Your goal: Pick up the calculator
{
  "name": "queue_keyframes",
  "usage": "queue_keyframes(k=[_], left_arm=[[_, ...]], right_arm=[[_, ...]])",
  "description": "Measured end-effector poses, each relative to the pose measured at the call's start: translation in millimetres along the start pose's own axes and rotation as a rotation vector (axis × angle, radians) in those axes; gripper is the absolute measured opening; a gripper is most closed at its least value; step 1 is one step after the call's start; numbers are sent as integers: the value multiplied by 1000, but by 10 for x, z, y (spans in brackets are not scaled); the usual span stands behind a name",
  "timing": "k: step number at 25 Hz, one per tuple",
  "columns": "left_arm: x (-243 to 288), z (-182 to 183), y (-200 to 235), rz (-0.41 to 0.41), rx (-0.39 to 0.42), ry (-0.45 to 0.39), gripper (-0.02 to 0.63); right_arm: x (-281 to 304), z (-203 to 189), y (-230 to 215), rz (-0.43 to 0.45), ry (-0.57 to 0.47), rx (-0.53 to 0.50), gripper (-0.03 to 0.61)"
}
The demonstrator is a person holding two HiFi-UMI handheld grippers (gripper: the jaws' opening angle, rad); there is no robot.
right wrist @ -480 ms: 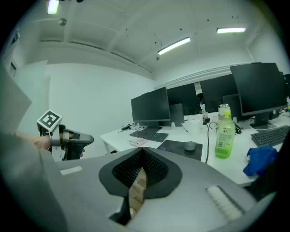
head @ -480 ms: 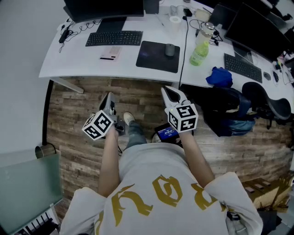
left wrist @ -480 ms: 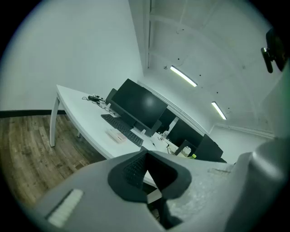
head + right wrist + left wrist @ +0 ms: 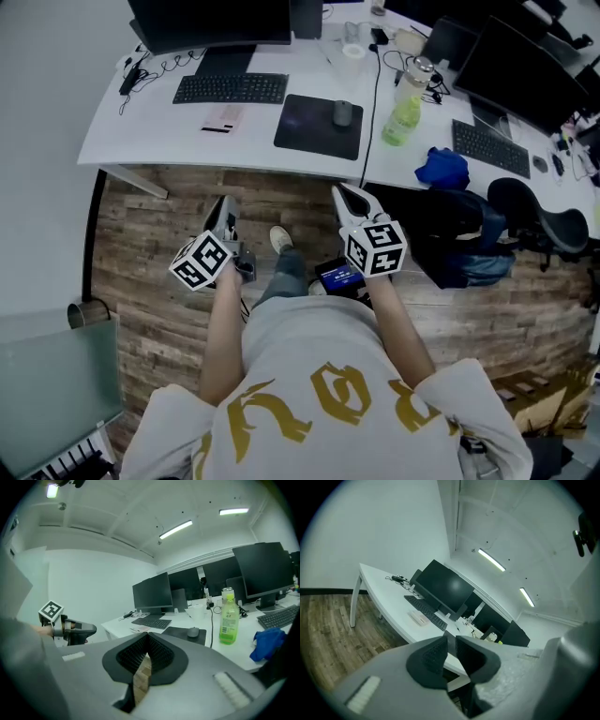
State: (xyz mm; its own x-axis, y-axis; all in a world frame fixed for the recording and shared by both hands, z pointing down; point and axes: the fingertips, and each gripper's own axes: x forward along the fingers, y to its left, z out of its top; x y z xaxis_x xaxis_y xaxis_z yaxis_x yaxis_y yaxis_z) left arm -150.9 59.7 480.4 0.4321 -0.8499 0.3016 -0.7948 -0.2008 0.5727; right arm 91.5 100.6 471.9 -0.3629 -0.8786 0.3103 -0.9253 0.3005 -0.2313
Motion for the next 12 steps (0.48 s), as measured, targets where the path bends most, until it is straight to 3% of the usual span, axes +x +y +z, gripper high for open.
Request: queue_keyframes(k=[2, 12], left_arm=[[80, 8, 49, -7, -55, -8, 93], [909, 163, 557, 36, -262, -12, 115]], right_arm=[[59, -3, -22, 3, 7, -3, 25], [885, 92, -312, 38, 79, 9, 25]])
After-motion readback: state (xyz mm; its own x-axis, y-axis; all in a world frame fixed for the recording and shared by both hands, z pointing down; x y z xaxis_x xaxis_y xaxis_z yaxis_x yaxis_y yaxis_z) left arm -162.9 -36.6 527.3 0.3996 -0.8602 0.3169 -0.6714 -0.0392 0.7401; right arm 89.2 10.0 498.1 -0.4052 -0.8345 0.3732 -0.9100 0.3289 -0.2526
